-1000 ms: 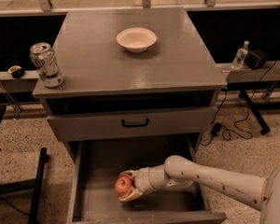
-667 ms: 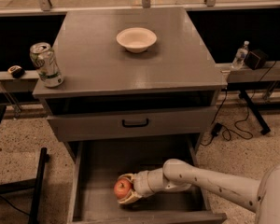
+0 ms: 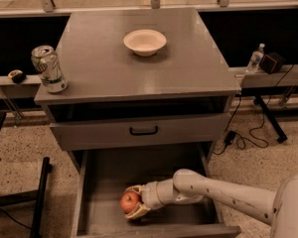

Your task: Place apple into middle drawer

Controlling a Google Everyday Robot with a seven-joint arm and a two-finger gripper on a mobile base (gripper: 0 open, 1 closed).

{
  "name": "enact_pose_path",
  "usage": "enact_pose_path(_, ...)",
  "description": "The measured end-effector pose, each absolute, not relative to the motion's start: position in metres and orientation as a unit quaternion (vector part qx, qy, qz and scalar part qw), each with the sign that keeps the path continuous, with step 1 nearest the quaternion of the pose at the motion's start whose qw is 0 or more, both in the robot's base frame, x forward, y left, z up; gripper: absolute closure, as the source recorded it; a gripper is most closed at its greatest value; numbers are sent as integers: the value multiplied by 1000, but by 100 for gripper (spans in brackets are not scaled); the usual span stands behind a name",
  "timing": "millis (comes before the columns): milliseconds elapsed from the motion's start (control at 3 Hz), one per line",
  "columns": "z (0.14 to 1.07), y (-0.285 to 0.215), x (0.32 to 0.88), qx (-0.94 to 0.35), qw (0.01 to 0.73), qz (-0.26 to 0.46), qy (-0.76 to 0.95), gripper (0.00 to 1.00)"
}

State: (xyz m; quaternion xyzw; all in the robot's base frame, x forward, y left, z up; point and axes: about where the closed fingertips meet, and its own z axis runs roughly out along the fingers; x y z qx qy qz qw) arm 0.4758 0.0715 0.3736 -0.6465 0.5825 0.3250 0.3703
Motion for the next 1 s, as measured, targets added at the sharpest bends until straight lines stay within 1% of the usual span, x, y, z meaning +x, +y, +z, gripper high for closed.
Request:
enact_pose_path(333, 374, 72, 476, -647, 370, 325, 582, 4)
enact_pose_path(667, 377, 72, 474, -648, 371, 327, 580, 0)
enact_pose_path(1000, 427, 50, 467, -645, 384, 330, 572, 0)
